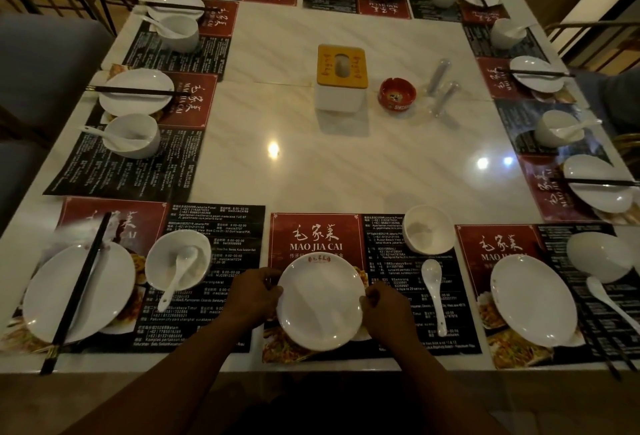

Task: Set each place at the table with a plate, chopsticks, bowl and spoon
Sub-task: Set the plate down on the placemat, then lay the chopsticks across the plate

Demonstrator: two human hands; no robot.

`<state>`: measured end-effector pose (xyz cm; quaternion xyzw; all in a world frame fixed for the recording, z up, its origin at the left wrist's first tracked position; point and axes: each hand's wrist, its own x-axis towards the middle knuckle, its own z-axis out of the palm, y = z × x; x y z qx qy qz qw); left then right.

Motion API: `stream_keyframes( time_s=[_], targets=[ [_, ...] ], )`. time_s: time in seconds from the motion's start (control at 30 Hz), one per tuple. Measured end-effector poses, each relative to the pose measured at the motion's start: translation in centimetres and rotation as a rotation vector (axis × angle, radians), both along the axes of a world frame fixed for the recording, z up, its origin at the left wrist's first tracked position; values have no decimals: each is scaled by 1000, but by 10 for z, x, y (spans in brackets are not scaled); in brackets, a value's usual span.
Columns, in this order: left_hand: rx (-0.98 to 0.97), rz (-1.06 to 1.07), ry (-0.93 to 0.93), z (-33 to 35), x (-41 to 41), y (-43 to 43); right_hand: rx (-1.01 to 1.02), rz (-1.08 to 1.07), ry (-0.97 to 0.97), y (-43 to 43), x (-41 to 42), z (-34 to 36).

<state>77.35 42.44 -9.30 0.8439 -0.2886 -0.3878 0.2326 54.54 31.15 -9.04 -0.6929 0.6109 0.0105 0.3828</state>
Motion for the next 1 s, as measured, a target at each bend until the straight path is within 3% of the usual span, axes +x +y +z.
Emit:
stream_keyframes(
  time_s=[0.63, 0.83, 1.0],
  targets=[
    [-2, 38, -29, 0, -4, 3, -51, 35, -26, -5, -4, 1],
    [-25, 50, -151, 8, -9, -1, -308, 164, 200, -3, -30, 1],
    [-147, 29, -215, 21, -23, -20, -276, 258, 239, 2, -38, -3]
  ],
)
